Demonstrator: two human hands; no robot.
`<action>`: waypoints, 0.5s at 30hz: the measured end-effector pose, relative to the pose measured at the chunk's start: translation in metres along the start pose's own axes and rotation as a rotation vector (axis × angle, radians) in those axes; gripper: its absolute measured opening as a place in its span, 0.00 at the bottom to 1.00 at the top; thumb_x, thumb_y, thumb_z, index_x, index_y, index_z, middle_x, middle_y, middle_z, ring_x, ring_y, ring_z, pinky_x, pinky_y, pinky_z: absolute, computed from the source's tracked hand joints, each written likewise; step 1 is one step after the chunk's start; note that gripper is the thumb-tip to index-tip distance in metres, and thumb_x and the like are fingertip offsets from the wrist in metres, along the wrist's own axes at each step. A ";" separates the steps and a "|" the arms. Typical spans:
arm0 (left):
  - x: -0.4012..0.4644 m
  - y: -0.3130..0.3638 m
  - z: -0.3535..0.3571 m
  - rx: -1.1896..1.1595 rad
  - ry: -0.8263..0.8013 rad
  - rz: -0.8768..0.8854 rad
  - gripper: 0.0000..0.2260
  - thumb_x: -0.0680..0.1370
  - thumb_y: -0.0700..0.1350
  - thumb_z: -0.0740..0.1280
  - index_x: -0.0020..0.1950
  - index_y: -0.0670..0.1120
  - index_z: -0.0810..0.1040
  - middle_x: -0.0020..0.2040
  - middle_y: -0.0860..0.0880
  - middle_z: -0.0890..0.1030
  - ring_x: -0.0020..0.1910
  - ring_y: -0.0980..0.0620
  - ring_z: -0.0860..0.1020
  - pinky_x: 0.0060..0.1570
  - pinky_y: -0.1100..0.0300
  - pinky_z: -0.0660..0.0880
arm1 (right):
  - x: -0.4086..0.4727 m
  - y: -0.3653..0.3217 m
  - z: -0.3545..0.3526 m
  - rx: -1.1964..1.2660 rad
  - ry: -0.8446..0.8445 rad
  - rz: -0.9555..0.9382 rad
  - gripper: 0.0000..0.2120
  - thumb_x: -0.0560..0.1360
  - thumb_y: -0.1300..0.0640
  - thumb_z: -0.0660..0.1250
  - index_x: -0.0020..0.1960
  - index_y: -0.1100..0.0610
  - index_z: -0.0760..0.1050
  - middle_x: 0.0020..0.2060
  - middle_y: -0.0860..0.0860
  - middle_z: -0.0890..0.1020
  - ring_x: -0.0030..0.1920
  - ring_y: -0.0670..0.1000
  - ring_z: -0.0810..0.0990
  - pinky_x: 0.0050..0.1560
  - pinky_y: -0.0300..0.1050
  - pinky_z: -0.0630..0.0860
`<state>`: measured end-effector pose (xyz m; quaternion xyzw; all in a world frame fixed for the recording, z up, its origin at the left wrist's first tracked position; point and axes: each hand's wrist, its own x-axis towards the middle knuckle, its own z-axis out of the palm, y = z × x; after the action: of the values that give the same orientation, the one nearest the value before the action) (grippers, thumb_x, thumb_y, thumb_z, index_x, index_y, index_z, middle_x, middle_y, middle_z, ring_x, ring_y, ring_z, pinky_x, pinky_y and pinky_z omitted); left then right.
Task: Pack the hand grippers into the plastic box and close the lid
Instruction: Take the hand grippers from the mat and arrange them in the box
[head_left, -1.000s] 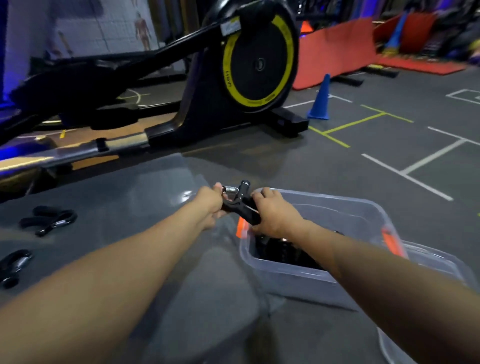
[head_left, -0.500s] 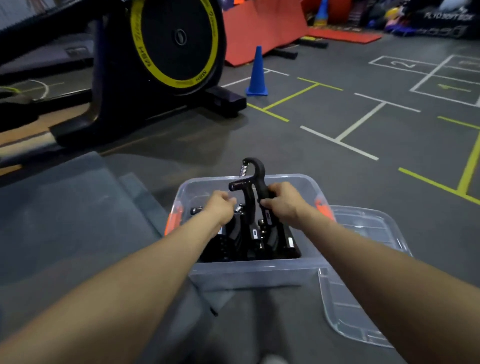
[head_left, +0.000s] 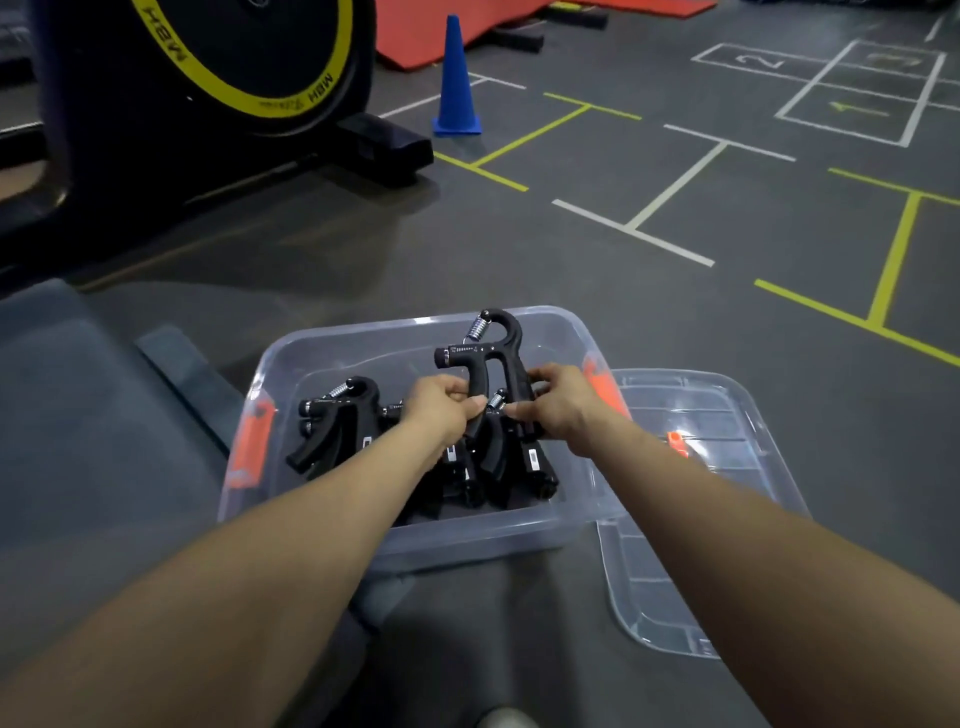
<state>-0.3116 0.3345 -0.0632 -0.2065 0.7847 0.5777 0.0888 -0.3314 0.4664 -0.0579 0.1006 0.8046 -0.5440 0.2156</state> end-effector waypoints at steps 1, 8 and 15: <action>0.003 -0.004 -0.001 0.103 -0.012 0.023 0.12 0.75 0.36 0.68 0.59 0.37 0.76 0.44 0.46 0.80 0.46 0.50 0.75 0.53 0.59 0.73 | 0.006 0.004 0.002 -0.031 0.027 0.018 0.15 0.70 0.68 0.72 0.55 0.63 0.75 0.44 0.62 0.81 0.45 0.61 0.82 0.53 0.58 0.80; 0.015 -0.038 -0.017 0.903 -0.127 0.199 0.30 0.74 0.47 0.70 0.73 0.46 0.63 0.73 0.48 0.63 0.73 0.46 0.62 0.71 0.54 0.62 | 0.031 0.031 0.016 -0.332 0.089 0.151 0.10 0.70 0.63 0.72 0.48 0.62 0.74 0.41 0.59 0.77 0.41 0.54 0.77 0.36 0.45 0.75; 0.028 -0.064 -0.022 0.972 -0.227 0.172 0.37 0.73 0.49 0.71 0.76 0.45 0.55 0.77 0.49 0.57 0.76 0.49 0.56 0.75 0.56 0.56 | 0.047 0.051 0.022 -0.328 0.140 0.205 0.08 0.70 0.64 0.70 0.49 0.64 0.76 0.44 0.60 0.81 0.45 0.54 0.79 0.45 0.45 0.75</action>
<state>-0.3074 0.2919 -0.1229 -0.0118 0.9625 0.1696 0.2115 -0.3471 0.4629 -0.1287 0.1830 0.8809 -0.3727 0.2270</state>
